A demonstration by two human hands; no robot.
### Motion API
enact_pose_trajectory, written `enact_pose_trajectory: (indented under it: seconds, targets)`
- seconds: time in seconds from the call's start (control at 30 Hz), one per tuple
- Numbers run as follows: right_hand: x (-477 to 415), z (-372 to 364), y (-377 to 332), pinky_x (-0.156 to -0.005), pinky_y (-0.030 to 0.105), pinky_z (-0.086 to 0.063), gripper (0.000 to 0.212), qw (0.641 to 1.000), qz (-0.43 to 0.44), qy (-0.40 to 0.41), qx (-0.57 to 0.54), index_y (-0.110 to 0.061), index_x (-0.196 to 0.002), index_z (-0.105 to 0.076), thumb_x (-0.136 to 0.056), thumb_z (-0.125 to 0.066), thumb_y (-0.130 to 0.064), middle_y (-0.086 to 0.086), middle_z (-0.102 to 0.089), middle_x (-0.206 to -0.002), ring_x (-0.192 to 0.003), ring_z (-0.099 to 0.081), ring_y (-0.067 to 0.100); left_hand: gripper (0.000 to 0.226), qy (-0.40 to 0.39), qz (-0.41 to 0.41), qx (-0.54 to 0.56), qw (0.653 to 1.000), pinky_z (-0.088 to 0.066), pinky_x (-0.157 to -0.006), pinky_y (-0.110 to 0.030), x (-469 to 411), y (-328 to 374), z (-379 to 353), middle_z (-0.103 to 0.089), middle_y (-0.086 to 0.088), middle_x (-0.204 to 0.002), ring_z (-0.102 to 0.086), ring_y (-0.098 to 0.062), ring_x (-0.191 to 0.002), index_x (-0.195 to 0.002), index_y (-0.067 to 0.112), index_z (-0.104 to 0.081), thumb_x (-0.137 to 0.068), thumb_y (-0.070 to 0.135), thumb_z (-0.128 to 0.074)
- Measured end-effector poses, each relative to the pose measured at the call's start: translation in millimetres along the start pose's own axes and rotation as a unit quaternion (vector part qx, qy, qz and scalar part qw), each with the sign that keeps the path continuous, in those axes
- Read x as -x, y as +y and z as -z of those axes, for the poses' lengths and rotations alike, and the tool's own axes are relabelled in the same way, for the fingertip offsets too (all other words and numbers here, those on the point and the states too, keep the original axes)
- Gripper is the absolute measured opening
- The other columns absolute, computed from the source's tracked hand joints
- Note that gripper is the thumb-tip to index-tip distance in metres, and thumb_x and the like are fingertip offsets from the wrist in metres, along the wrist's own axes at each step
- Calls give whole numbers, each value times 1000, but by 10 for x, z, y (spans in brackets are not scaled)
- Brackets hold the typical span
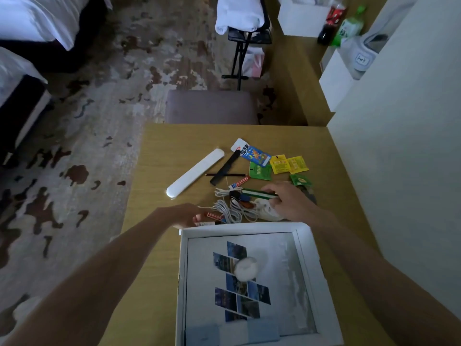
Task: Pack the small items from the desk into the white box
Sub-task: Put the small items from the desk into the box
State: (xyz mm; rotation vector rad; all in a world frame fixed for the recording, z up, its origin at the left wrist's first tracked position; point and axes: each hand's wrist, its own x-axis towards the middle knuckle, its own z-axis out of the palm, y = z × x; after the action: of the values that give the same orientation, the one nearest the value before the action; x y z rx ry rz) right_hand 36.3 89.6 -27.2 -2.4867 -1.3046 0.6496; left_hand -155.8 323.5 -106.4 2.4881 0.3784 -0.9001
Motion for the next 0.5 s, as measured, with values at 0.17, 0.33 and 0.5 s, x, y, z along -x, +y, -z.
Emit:
enact_pose_trajectory:
  seconds: [0.17,0.33,0.5]
  targets:
    - [100,30,-184,-75,16,-43,34,996,-7,17,-87,-23,-114,-60,-87,-54,-4,-3,-63,-111,-98,-58,3,28,53,5,54,997,-40,-68,-23,264,-145,68,-60,-7,-116,-52,-15,-92,-112,16,-54,-88,28,-61]
    - [386,102,-486,-65,2,-42,33,981,27,59,-183,-20,-112,-63,-85,-59,-3,-11,-64,-99,-86,-58,-15,25,188,-14,187,964,-45,-64,-24,781,-52,176,-60,-8,-105,-57,-20,-86,-110,12,-48,-91,24,-59]
    - [801,68,-620,-70,8,-44,25,970,71,98,-209,-19,-111,-65,-86,-66,-14,-11,-65,-98,-87,-60,-4,20,323,-59,233,915,-47,-64,-22,1477,296,124,-60,13,-90,-59,-9,-81,-96,30,-43,-89,26,-61]
